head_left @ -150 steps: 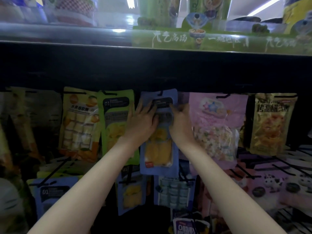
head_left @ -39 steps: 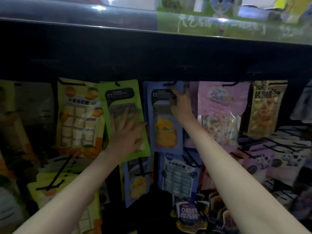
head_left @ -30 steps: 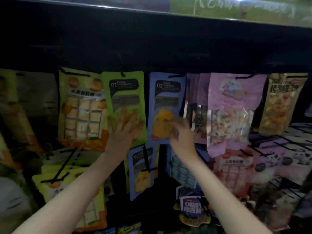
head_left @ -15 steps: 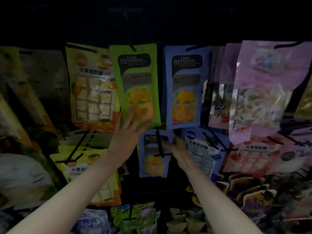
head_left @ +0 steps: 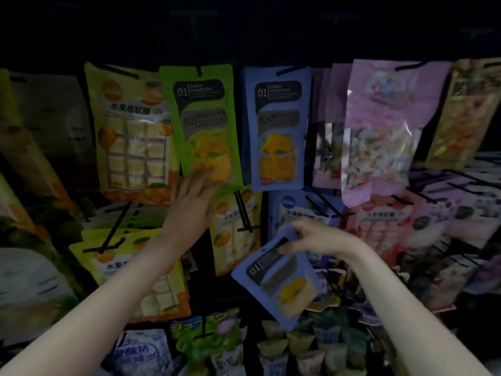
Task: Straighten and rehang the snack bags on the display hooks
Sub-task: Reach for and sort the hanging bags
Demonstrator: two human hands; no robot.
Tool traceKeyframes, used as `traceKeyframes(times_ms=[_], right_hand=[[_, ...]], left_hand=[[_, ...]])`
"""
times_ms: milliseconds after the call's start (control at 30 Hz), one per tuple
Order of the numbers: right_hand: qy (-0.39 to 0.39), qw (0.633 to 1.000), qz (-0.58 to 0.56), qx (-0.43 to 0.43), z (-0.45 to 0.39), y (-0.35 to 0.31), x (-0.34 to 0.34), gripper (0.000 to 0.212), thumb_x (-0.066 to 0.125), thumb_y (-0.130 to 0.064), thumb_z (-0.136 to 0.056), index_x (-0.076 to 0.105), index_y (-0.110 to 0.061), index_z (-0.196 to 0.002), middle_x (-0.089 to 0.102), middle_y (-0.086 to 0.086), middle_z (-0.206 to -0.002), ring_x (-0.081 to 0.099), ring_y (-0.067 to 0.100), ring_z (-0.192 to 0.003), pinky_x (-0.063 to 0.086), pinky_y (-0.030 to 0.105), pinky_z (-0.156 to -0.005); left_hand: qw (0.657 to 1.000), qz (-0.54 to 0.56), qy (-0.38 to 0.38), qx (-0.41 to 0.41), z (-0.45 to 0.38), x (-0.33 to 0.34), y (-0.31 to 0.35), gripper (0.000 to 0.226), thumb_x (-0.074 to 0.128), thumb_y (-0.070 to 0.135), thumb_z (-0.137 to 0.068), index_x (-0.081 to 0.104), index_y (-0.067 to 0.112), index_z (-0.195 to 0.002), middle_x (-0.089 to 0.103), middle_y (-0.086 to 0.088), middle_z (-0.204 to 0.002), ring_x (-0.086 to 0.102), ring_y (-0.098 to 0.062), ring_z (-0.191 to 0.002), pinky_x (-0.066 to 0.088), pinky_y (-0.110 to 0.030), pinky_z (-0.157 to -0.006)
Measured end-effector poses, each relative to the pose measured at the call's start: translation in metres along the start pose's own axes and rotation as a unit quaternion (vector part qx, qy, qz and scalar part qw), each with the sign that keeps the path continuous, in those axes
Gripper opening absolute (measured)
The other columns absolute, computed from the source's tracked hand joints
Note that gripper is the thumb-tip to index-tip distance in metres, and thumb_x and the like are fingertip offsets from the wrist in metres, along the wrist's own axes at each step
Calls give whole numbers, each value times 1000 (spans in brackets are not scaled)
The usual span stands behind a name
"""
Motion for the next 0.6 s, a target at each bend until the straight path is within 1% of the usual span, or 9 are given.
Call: traceKeyframes(times_ms=[67, 133, 200, 267, 333, 400, 433, 500, 600], right_hand=[[23, 999, -29, -25, 15, -9, -7, 18, 59, -9, -89, 68, -24, -93, 71, -11, -93, 66, 11, -91, 52, 25, -79], [96, 988, -106, -64, 28, -20, -14, 19, 57, -5, -88, 68, -18, -98, 73, -9, -95, 68, 13, -93, 54, 24, -79], [191, 959, -176, -115, 34, -35, -21, 20, 56, -3, -87, 66, -16, -100, 73, -9, -93, 69, 11, -91, 55, 22, -75], [280, 926, -195, -164, 32, -53, -29, 18, 59, -9, -85, 66, -17, -99, 73, -5, -95, 68, 15, -93, 56, 30, -80], [362, 887, -197, -207, 27, -74, -36, 15, 61, -12, -85, 65, -19, -98, 70, -2, -98, 67, 19, -95, 56, 36, -84], [447, 846, -149, -250, 19, -93, -43, 16, 60, -11, -89, 61, -24, -98, 67, -5, -98, 66, 16, -94, 56, 33, -81], [484, 823, -127, -268, 15, -102, -46, 18, 59, -11, -90, 58, -28, -99, 66, -5, -99, 65, 15, -95, 56, 32, -80], [548, 777, -99, -295, 7, -117, -52, 21, 57, -13, -92, 50, -31, -101, 61, -8, -101, 63, 10, -95, 54, 30, -80], [611, 712, -29, -346, 2, -134, -60, 26, 53, -6, -93, 41, -20, -111, 51, -13, -106, 54, -10, -95, 47, 13, -80]], left_hand=[[998, 59, 19, -18, -3, -12, 7, 39, 53, 5, -82, 59, 12, -120, 49, -15, -134, 42, -36, -122, 33, -59, -98], [993, 109, 40, -30, -11, -26, 14, 34, 51, 3, -88, 58, 12, -119, 49, -13, -132, 47, -35, -118, 32, -48, -99], [986, 149, 73, -34, -21, -41, 21, 33, 52, -1, -87, 59, 11, -117, 51, -11, -127, 52, -31, -112, 33, -41, -96], [973, 200, 111, -23, -32, -57, 32, 33, 49, -3, -88, 58, 7, -118, 52, -12, -123, 53, -27, -108, 41, -36, -93], [957, 259, 128, -25, -44, -70, 46, 35, 46, -1, -91, 53, 7, -124, 50, -8, -124, 48, -16, -110, 38, -20, -90], [934, 332, 126, -36, -56, -80, 61, 38, 44, 8, -95, 44, 14, -133, 48, 1, -128, 45, -3, -110, 36, -7, -84], [920, 369, 124, -36, -61, -83, 68, 40, 43, 12, -97, 40, 18, -136, 47, 4, -131, 48, -1, -108, 39, -6, -82], [903, 412, 119, -29, -72, -87, 79, 46, 43, 15, -97, 32, 28, -140, 43, 4, -136, 54, -5, -106, 47, -12, -80], [904, 411, 107, -39, -86, -86, 86, 57, 45, 9, -96, 26, 40, -139, 35, 5, -135, 52, -13, -113, 48, -22, -90]])
Point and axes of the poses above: each hand's wrist, its own z-axis away from the middle knuckle, its own x-axis out of the palm, y = z × x, the point moved 1 cm from there along -z, towards the middle knuckle
